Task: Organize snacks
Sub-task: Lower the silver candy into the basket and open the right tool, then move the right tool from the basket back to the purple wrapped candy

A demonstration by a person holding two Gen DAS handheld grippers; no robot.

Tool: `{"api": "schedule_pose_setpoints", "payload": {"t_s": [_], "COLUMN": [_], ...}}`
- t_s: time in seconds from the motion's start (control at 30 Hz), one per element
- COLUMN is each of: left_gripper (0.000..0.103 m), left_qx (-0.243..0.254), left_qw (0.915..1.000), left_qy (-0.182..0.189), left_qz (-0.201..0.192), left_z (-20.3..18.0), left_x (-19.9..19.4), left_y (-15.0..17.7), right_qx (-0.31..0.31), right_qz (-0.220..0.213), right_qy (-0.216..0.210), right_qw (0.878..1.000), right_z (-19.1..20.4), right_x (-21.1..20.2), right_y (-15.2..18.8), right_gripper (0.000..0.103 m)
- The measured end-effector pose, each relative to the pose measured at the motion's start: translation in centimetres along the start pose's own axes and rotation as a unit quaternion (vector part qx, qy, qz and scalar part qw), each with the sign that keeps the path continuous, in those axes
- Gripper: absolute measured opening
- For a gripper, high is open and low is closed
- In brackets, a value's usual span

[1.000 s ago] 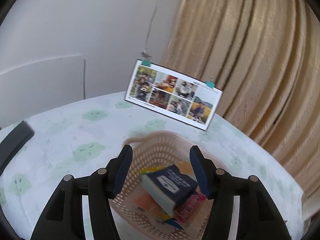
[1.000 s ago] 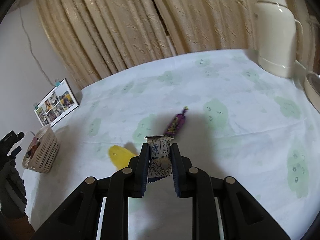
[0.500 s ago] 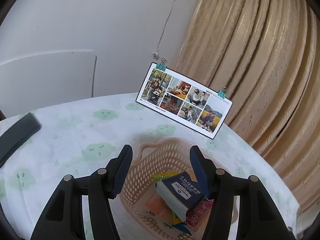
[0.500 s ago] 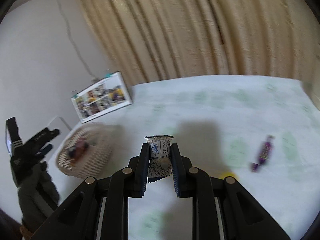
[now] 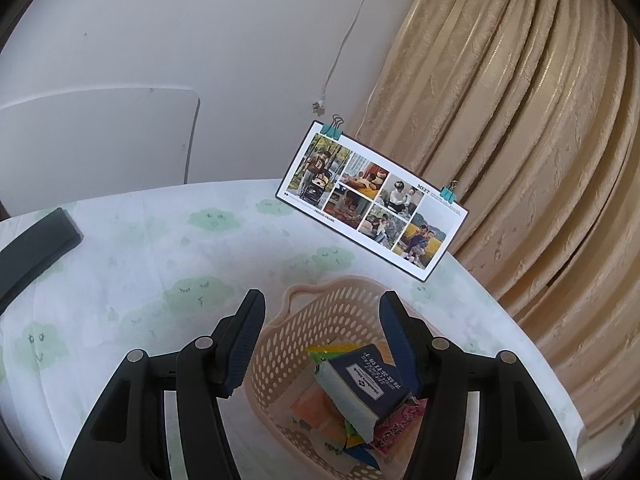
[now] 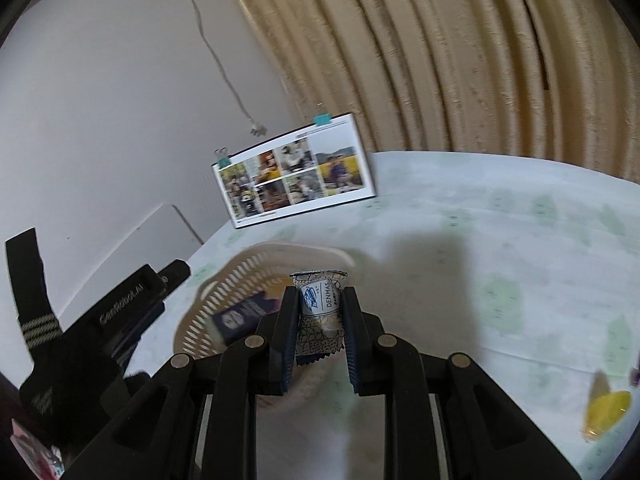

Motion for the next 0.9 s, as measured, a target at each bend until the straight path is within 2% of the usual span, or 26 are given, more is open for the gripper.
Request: {"api": "schedule_pose_setpoints", "payload": {"t_s": [0.23, 0.33, 0.53, 0.9], "left_gripper": [0.060, 0.060, 0.060, 0.060], "left_qx": [-0.025, -0.027, -0.026, 0.016], "left_qw": [0.9997, 0.9996, 0.9996, 0.9997], "left_qy": [0.002, 0.002, 0.006, 0.017], "left_qz": [-0.004, -0.003, 0.003, 0.006], "left_z": [0.9, 1.0, 0.9, -1.3], "left_x": [-0.5, -0.4, -0.4, -0.5], "left_y": [-0.5, -0.5, -0.3, 0.7], "right_qx": [0.007, 0.036, 0.051, 0.060], "right_qz": [0.016, 0.017, 0.010, 0.001], "right_qy": [-0.016, -0.038, -0.038, -0.008], "right_qw": [1.000, 0.998, 0.998, 0.998], "right_z": [1.4, 0.8, -0.4, -2.5], "right_x": [2.9, 3.4, 2.6, 0.8], "right_y": [-0.3, -0.3, 0.0, 1.2], "right_gripper": [0.024, 0.044, 0.044, 0.044]}}
Point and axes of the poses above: each gripper's, at about its wrist camera, not at the fingertips, and x roughly the way its jaws point, z to its left, y to its underside, the point moved 5 cm from there along x, roughly the way its jaws point, and after that the axes turned 4 degrees about -x, right-handed, at the moved point
